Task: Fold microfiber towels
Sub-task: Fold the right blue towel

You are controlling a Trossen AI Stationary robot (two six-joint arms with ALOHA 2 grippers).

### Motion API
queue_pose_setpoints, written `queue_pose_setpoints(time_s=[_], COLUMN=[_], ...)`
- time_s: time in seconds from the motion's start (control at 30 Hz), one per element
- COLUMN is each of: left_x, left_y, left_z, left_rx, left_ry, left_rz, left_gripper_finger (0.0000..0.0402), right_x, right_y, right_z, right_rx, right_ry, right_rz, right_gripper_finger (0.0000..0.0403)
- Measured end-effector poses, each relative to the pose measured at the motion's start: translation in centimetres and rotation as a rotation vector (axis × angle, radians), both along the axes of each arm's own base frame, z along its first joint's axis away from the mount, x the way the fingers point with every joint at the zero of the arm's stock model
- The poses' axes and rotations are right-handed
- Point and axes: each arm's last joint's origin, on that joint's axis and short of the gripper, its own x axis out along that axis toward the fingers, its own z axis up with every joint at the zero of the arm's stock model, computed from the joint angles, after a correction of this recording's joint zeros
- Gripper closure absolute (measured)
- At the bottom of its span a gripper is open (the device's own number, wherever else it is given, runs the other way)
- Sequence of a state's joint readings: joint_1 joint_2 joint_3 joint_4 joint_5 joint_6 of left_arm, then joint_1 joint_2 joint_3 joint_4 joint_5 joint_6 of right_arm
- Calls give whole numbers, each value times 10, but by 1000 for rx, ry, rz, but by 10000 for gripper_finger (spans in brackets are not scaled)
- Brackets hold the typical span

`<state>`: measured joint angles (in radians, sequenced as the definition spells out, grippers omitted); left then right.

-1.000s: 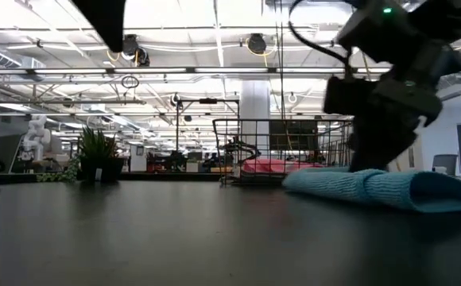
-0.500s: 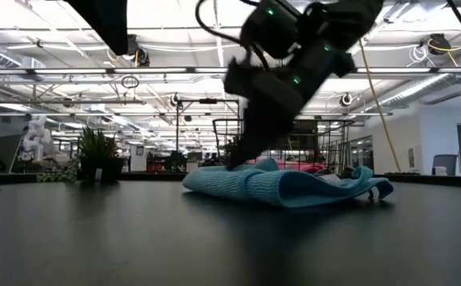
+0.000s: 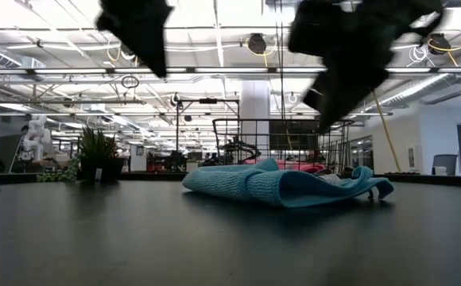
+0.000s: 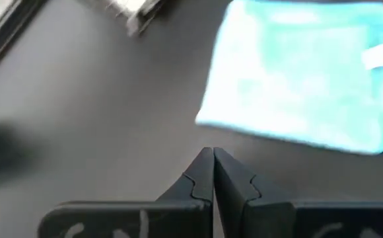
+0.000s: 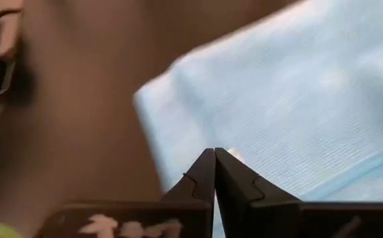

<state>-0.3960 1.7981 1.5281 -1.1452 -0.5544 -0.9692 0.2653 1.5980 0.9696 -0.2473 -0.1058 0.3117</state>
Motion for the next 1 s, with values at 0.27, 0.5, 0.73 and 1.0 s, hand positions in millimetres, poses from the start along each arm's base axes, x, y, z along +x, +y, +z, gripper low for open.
queue_pose_setpoints(time_s=[0.27, 0.5, 0.73, 1.0], left_x=[31, 33, 44, 49], left_y=[22, 50, 69, 65], left_z=[-39, -67, -92, -124], left_rx=[47, 108, 29, -57], left_ry=[-163, -160, -227, -160], left_rz=[-201, -220, -264, -270], left_gripper_finger=[397, 397, 396, 398], right_x=[-35, -32, -30, -27], right_y=[29, 32, 34, 24], right_z=[-41, -38, -36, -42], right_rx=[95, 117, 146, 40], right_ry=[-27, -119, -142, -155], right_rz=[-187, -223, -228, -306], right_gripper_finger=[403, 403, 403, 403])
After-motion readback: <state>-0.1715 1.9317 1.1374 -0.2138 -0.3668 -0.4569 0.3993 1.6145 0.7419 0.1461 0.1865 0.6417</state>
